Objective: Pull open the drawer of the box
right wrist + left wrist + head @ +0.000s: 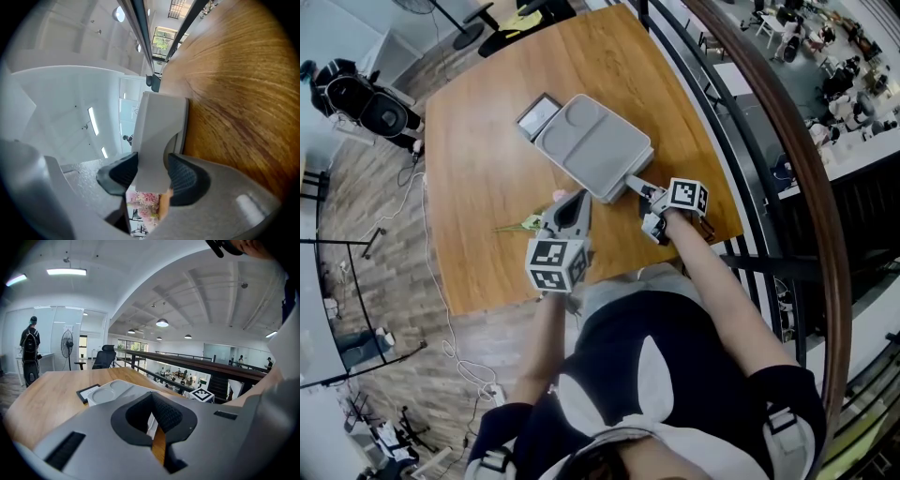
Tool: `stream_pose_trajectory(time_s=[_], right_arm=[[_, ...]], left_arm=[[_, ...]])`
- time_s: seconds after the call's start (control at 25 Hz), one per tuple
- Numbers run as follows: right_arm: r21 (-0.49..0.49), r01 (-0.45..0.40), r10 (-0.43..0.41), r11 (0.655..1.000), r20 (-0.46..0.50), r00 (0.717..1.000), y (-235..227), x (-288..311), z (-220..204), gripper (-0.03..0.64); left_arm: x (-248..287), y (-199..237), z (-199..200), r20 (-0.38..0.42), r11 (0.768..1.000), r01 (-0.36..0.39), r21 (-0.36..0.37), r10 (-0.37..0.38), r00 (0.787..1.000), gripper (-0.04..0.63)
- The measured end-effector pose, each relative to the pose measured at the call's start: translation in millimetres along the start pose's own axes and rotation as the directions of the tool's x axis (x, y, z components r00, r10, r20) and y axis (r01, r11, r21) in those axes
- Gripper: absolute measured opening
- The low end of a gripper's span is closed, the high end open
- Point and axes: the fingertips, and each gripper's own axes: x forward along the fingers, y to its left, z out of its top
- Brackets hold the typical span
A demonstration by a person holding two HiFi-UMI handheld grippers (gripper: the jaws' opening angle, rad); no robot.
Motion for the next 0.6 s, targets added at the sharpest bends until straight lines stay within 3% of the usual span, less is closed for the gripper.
stream_pose_trajectory(time_s=[0.08,0.6], right_arm=[[0.006,-0.021,0.021,1.0,0.003,1.0,2.8,0.0,0.4,0.172],[0.002,-0.017,0.017,1.0,0.016,1.0,3.2,-2.8,-0.2,0.161]], left_arm=[[1.0,1.0,0.4,0.004,1.0,-0.001,0.002,0.001,1.0,0.017],[0.4,2.0,-0.5,-0.001,1.0,0.007,-0.006,-0.007,1.0,0.017]])
